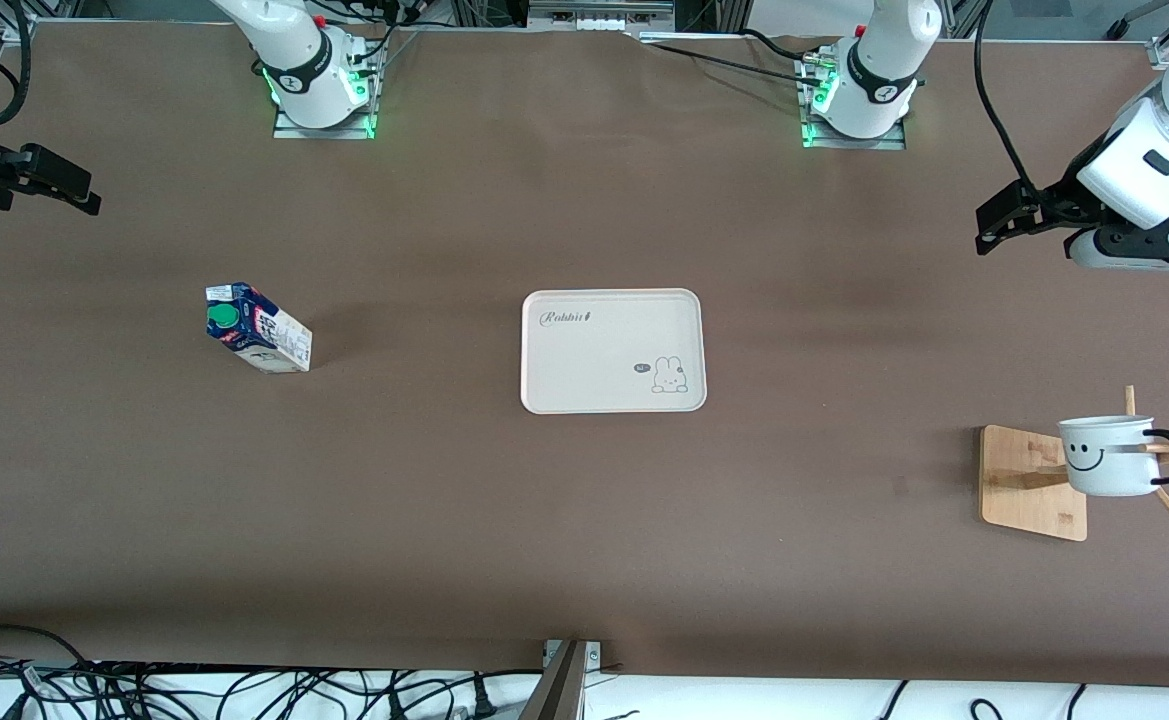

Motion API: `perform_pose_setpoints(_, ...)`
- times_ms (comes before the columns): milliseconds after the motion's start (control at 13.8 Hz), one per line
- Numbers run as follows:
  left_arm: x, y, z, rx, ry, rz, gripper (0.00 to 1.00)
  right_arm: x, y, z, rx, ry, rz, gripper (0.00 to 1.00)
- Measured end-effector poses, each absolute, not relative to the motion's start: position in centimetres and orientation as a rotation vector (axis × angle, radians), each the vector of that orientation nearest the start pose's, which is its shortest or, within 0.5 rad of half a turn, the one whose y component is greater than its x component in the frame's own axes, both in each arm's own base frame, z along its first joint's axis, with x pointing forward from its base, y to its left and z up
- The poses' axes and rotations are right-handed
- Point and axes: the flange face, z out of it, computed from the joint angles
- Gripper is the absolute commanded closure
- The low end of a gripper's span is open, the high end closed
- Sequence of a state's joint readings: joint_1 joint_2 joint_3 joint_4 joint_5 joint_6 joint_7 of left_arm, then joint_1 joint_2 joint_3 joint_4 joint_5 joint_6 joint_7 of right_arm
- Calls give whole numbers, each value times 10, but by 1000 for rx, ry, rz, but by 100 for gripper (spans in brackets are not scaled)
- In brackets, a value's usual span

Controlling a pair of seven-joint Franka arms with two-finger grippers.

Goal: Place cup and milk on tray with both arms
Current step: 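Move the right gripper toward the milk carton while the left gripper lowers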

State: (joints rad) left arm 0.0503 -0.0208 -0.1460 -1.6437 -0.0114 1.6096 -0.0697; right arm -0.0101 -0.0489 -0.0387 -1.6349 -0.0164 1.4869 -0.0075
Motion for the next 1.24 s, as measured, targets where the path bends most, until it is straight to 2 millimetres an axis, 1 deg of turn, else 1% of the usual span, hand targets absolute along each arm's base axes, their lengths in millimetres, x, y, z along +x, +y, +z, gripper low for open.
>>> perform_pose_setpoints(872,549,-56,602,-3147,45,24,0,528,-30,614,-3148,71,156,0)
perform_pose_setpoints(1235,559,-56,576,-3149,44,67,0,528,-31,614,-3148,75,157,0)
